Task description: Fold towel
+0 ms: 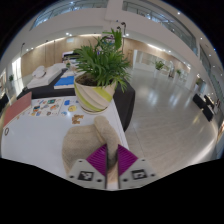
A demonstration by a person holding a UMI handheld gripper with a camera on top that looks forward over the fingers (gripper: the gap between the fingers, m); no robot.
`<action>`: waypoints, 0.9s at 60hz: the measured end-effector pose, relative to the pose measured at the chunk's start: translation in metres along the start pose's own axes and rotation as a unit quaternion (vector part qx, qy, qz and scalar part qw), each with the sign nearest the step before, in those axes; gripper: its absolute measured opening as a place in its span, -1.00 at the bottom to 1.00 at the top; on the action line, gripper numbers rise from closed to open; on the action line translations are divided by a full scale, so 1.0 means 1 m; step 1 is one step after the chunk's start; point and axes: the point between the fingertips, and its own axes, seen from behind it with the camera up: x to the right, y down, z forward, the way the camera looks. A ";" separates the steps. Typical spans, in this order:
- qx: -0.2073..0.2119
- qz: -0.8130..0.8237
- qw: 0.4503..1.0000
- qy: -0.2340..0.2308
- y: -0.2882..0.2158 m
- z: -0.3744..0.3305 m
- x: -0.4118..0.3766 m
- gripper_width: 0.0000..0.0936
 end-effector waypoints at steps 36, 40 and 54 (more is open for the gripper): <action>-0.020 0.033 0.999 0.021 0.074 -0.348 -0.084 0.83; -0.019 0.030 0.999 0.024 0.092 -0.382 -0.098 0.82; -0.022 0.043 0.999 0.011 0.140 -0.447 -0.132 0.82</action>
